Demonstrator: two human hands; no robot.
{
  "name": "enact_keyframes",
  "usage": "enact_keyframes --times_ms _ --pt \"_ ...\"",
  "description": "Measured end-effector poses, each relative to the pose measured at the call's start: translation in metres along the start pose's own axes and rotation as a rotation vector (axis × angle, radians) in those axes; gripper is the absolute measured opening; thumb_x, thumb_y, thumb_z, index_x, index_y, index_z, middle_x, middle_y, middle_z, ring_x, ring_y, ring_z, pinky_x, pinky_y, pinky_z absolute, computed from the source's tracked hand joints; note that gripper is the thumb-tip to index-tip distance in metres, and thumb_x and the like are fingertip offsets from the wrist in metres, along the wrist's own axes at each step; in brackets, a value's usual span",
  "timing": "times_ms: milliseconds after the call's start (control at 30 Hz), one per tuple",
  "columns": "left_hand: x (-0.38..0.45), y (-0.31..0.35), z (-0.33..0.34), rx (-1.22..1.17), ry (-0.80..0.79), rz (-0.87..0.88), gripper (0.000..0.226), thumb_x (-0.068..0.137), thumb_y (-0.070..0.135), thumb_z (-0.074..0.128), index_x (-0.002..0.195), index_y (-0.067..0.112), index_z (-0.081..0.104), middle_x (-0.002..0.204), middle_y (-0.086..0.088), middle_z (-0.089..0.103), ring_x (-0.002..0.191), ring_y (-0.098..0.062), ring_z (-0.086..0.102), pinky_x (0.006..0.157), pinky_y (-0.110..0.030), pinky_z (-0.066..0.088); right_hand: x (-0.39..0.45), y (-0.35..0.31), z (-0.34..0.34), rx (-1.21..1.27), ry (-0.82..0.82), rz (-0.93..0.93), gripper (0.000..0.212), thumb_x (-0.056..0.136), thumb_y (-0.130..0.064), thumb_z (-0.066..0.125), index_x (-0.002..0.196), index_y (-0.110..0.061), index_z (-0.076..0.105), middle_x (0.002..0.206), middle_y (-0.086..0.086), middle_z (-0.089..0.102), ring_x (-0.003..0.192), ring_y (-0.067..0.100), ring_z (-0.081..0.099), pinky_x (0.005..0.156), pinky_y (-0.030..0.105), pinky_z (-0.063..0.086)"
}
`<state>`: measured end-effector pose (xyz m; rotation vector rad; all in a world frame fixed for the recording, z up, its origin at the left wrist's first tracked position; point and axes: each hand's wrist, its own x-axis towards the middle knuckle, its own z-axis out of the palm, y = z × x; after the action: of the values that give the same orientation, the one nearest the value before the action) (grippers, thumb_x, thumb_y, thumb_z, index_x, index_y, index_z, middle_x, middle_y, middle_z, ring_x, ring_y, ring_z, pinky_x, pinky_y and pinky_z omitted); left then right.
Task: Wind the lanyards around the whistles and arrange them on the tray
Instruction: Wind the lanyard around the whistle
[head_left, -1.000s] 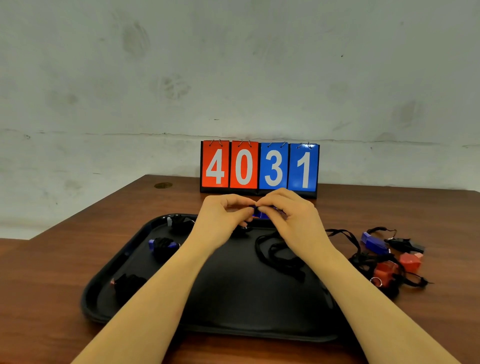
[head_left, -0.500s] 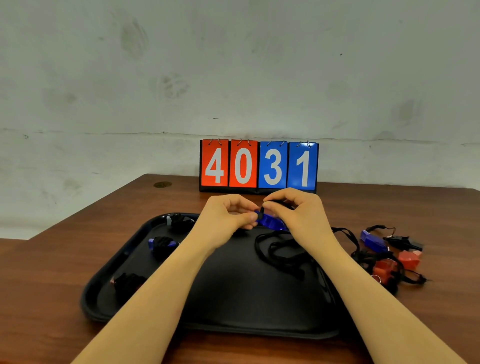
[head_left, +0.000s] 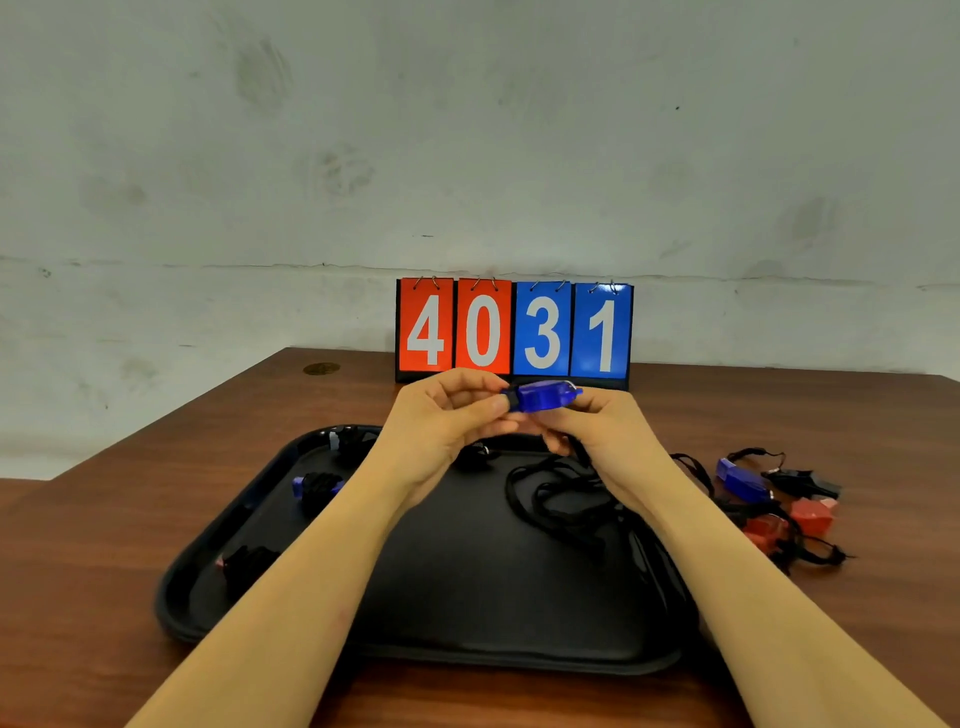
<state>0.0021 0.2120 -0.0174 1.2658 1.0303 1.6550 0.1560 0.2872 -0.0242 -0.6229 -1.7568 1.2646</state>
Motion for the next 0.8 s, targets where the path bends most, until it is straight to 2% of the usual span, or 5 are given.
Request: enact_keyframes --times_ms 100,300,567,700,800 --pt "0.001 0.0 -0.002 -0.031 0.042 0.039 0.016 0.083 -0.005 0.055 0.091 0.006 0.063 0.077 -0.006 0.07 0.071 -0.014 0.069 0.067 -0.022 0.057 0.0 -0.001 0.005 -0.086 -0.06 -0.041 0.008 0.083 -0.014 0.065 0.082 -0.013 0.072 0.063 0.003 0.064 0.051 0.009 0.047 0.053 0.019 0.042" --pt "0.005 -0.006 -0.002 0.162 0.135 0.068 0.014 0.088 0.0 0.053 0.091 0.012 0.06 0.077 -0.004 0.064 0.062 -0.005 0.063 0.06 -0.015 0.051 -0.003 -0.005 0.011 -0.246 -0.213 -0.05 0.024 0.089 -0.018 0.059 0.068 -0.009 0.065 0.048 -0.005 0.051 0.038 0.007 0.034 0.042 0.016 0.03" --pt "0.011 -0.011 -0.007 0.331 0.266 0.091 0.015 0.089 0.002 0.053 0.091 0.016 0.057 0.087 -0.003 0.064 0.063 -0.002 0.063 0.062 -0.014 0.052 -0.004 -0.01 0.015 -0.418 -0.265 -0.131 0.039 0.091 -0.031 0.054 0.08 0.005 0.064 0.06 0.011 0.053 0.045 0.006 0.039 0.056 0.012 0.04" --pt "0.011 -0.011 -0.007 0.382 0.288 0.118 0.014 0.088 0.0 0.055 0.094 0.012 0.058 0.086 -0.003 0.065 0.062 0.0 0.065 0.06 -0.011 0.052 -0.004 -0.009 0.009 -0.353 -0.263 -0.098 0.035 0.091 -0.029 0.054 0.087 0.004 0.064 0.064 0.016 0.051 0.051 0.018 0.037 0.056 0.021 0.038" --pt "0.011 -0.011 -0.007 0.441 0.294 0.123 0.015 0.087 0.001 0.057 0.096 0.012 0.059 0.088 -0.004 0.066 0.07 -0.007 0.067 0.068 -0.017 0.055 -0.004 -0.009 0.01 -0.469 -0.208 -0.17 0.023 0.091 -0.025 0.054 0.088 -0.005 0.066 0.067 0.012 0.057 0.058 0.01 0.047 0.06 0.017 0.04"
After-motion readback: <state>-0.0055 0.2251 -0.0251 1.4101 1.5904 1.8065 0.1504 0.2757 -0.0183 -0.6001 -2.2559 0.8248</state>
